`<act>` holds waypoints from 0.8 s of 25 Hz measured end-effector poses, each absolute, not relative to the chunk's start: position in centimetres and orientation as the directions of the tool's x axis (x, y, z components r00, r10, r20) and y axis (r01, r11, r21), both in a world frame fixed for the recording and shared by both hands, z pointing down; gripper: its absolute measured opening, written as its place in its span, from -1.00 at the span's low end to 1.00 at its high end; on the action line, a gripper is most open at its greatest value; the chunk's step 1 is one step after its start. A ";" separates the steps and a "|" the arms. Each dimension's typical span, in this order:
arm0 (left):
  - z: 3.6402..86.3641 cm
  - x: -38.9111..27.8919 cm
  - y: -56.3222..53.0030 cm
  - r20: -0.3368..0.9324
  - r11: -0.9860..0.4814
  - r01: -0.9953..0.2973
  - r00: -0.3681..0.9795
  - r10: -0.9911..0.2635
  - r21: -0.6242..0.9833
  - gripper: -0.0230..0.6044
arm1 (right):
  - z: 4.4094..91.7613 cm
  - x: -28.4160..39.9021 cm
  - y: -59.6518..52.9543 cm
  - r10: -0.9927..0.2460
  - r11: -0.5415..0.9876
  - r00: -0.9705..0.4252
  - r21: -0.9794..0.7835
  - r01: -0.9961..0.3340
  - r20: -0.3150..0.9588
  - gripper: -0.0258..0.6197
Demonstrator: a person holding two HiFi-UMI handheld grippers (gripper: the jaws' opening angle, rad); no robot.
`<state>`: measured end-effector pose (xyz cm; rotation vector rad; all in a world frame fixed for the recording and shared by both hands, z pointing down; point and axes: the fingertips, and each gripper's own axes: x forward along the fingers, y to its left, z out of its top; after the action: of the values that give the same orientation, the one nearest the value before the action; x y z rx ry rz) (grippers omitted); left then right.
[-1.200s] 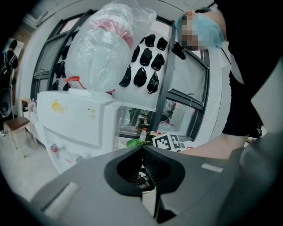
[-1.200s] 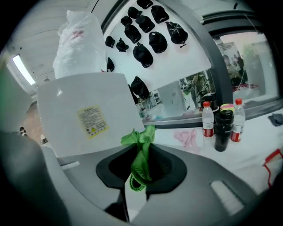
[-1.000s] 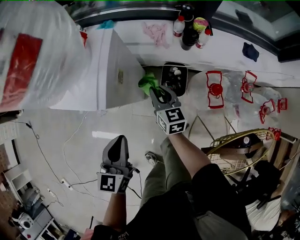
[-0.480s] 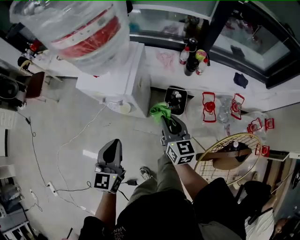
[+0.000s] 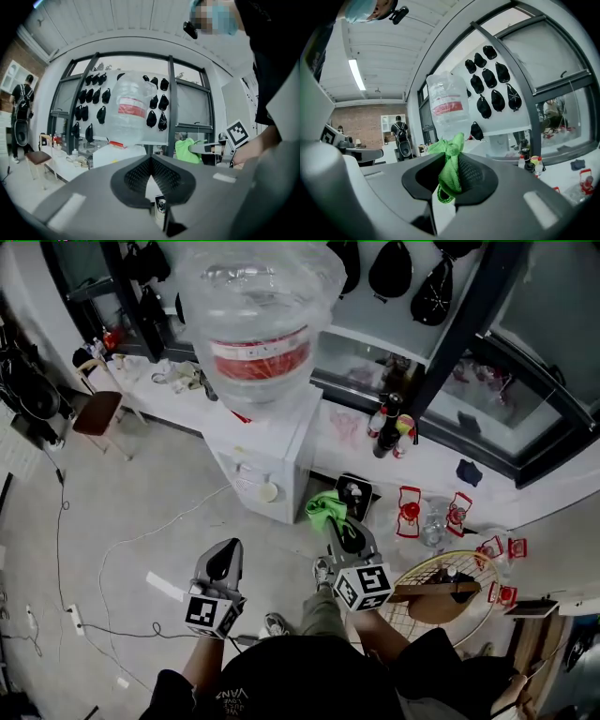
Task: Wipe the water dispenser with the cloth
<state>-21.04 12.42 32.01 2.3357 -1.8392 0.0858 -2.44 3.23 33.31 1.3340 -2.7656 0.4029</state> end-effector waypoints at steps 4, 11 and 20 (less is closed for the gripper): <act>30.8 -21.8 14.0 0.126 -0.210 -0.973 0.221 -0.967 0.092 -0.92 | 31.6 -2.7 5.0 -0.759 0.606 -0.636 -0.207 -0.768 0.140 -0.67; 29.7 -23.2 16.8 0.107 -0.180 -0.981 0.186 -0.977 0.068 -0.92 | 29.9 -3.4 7.7 -0.741 0.633 -0.657 -0.181 -0.752 0.138 -0.67; 28.5 -24.4 19.1 0.065 -0.174 -0.984 0.176 -0.982 0.033 -0.92 | 29.2 -4.3 10.3 -0.721 0.657 -0.677 -0.165 -0.736 0.150 -0.67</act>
<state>-24.43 19.06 28.50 2.3560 -1.9746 0.0434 -4.32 10.27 29.21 1.2302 -2.7937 0.3271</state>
